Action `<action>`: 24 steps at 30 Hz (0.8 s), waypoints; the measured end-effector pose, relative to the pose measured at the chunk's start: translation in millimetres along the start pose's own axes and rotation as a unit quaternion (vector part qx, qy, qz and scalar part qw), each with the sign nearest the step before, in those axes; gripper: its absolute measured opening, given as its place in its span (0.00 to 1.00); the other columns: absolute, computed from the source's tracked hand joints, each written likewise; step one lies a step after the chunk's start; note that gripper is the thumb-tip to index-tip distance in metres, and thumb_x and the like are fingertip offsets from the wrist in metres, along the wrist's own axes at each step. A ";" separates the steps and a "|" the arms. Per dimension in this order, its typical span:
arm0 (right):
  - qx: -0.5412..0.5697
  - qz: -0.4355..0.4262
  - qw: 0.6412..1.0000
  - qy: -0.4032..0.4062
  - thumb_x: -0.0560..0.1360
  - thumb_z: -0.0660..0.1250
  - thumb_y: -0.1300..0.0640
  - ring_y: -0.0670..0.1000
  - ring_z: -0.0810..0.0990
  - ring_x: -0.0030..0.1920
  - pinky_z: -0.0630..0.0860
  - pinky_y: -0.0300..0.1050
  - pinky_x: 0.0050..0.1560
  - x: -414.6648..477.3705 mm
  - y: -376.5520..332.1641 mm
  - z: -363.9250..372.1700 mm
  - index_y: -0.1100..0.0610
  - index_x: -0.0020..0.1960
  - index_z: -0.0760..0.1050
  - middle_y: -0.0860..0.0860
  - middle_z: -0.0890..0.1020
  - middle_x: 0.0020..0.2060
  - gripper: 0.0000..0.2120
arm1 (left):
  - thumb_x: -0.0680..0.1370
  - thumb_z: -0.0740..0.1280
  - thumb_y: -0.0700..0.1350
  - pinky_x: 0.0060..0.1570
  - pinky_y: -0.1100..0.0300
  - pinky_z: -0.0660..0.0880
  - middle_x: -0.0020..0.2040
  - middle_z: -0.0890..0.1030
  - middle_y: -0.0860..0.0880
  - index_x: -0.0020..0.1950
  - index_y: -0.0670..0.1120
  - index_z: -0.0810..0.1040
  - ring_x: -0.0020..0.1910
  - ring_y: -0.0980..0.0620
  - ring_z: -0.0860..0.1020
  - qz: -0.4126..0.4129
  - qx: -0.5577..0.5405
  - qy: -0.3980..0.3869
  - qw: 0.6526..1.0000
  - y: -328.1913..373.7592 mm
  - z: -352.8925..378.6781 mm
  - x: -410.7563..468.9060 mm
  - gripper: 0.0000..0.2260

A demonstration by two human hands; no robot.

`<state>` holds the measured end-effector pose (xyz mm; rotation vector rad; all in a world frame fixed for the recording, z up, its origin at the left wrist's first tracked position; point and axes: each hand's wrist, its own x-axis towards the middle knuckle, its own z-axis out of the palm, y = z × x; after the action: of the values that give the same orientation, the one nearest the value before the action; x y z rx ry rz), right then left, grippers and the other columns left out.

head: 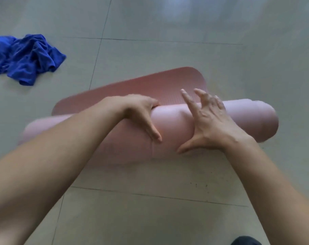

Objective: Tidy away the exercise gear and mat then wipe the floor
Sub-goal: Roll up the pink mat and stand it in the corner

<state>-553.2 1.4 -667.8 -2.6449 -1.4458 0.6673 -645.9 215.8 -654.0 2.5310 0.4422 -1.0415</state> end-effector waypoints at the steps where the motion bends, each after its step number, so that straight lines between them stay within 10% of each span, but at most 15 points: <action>1: 0.003 0.009 1.000 -0.002 0.47 0.71 0.20 0.59 0.53 0.77 0.45 0.57 0.79 -2.3 3.7 -2.9 0.45 0.80 0.37 0.59 0.56 0.75 0.74 | 0.48 0.74 0.76 0.62 0.52 0.74 0.62 0.77 0.59 0.68 0.63 0.68 0.62 0.52 0.75 -0.004 -0.040 -0.026 0.999 -2.4 7.8 -2.9 0.50; 7: 0.026 0.049 0.994 0.097 0.52 0.63 0.16 0.55 0.55 0.77 0.43 0.61 0.78 12.8 17.7 -1.4 0.46 0.80 0.52 0.53 0.62 0.75 0.64 | 0.63 0.66 0.76 0.74 0.49 0.59 0.77 0.60 0.53 0.77 0.59 0.58 0.77 0.52 0.58 0.011 -0.072 0.122 0.990 -17.2 25.3 -18.6 0.47; 11: 0.126 0.139 0.939 0.290 0.72 0.63 0.29 0.60 0.58 0.76 0.51 0.64 0.76 40.3 5.1 12.9 0.51 0.75 0.65 0.57 0.64 0.75 0.40 | 0.74 0.54 0.70 0.73 0.45 0.61 0.76 0.64 0.47 0.77 0.54 0.61 0.75 0.46 0.62 0.001 -0.034 0.281 0.959 -14.4 17.0 -18.7 0.35; 16: 0.237 0.258 0.866 0.357 0.75 0.60 0.32 0.63 0.44 0.79 0.42 0.61 0.77 57.5 -9.4 31.1 0.54 0.81 0.50 0.63 0.46 0.79 0.44 | 0.54 0.61 0.82 0.75 0.39 0.50 0.81 0.51 0.45 0.80 0.52 0.40 0.79 0.44 0.51 -0.072 0.085 0.202 0.973 -4.9 28.1 -5.0 0.65; 21: 0.602 0.394 0.652 0.237 0.60 0.76 0.28 0.55 0.58 0.77 0.57 0.55 0.77 52.0 -2.7 41.3 0.56 0.80 0.41 0.56 0.57 0.78 0.66 | 0.49 0.68 0.80 0.72 0.42 0.60 0.79 0.59 0.49 0.79 0.57 0.50 0.76 0.47 0.60 -0.086 0.024 0.192 0.977 -23.9 -12.4 20.0 0.64; 24: 0.844 0.287 0.442 0.104 0.60 0.80 0.35 0.53 0.81 0.61 0.78 0.55 0.62 55.4 -2.2 40.3 0.56 0.70 0.70 0.52 0.81 0.63 0.47 | 0.50 0.70 0.79 0.71 0.44 0.62 0.76 0.64 0.51 0.79 0.58 0.53 0.75 0.48 0.64 -0.077 -0.001 0.182 0.980 -31.5 -22.1 25.3 0.62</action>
<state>-544.9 41.5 -722.9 -1.1312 0.4956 0.9048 -628.6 257.1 -664.3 2.7249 0.7491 -0.6187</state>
